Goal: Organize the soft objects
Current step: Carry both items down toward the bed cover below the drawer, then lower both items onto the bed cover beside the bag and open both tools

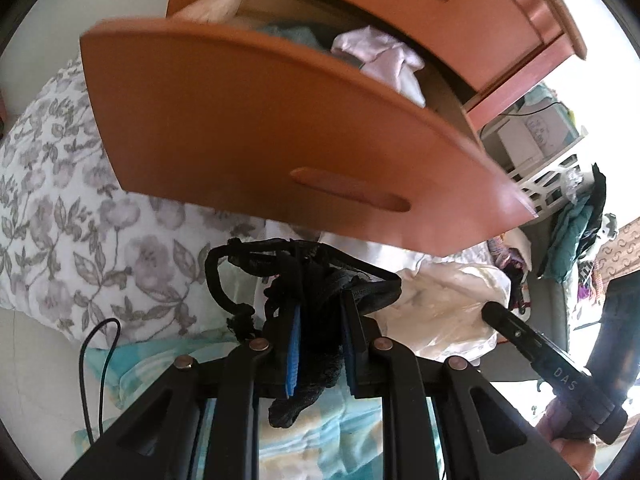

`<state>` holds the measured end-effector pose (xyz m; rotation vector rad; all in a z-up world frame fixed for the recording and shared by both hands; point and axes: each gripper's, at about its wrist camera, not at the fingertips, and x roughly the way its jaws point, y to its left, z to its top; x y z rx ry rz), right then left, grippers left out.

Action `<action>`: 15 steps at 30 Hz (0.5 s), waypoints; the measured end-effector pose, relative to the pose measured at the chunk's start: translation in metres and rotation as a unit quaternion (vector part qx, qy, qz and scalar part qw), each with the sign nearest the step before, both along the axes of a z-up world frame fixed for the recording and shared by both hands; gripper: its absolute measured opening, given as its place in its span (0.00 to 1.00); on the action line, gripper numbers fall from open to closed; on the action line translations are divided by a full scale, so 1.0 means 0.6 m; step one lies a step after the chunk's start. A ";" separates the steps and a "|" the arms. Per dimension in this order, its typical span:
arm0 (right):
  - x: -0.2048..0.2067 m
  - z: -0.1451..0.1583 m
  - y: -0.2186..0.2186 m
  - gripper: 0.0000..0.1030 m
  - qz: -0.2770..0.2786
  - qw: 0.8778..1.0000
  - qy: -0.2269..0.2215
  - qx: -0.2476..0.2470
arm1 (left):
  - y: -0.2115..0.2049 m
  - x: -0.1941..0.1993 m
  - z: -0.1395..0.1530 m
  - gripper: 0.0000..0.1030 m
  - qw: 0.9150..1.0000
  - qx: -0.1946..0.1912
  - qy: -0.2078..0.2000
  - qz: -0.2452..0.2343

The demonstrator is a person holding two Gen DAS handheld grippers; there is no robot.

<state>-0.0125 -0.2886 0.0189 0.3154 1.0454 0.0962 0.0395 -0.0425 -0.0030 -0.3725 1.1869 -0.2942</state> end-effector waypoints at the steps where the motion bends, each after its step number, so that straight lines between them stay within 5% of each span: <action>1: 0.002 -0.005 0.000 0.08 0.000 1.000 0.004 0.000 | 0.000 0.001 -0.006 0.17 1.000 0.002 0.005 0.001; 8: 0.012 -0.031 -0.001 0.08 -0.004 1.000 0.029 -0.007 | 0.004 0.008 -0.035 0.17 1.000 0.010 0.028 0.005; 15: 0.018 -0.037 -0.002 0.08 -0.006 0.999 0.038 -0.014 | 0.007 0.013 -0.049 0.32 0.999 0.017 0.041 0.008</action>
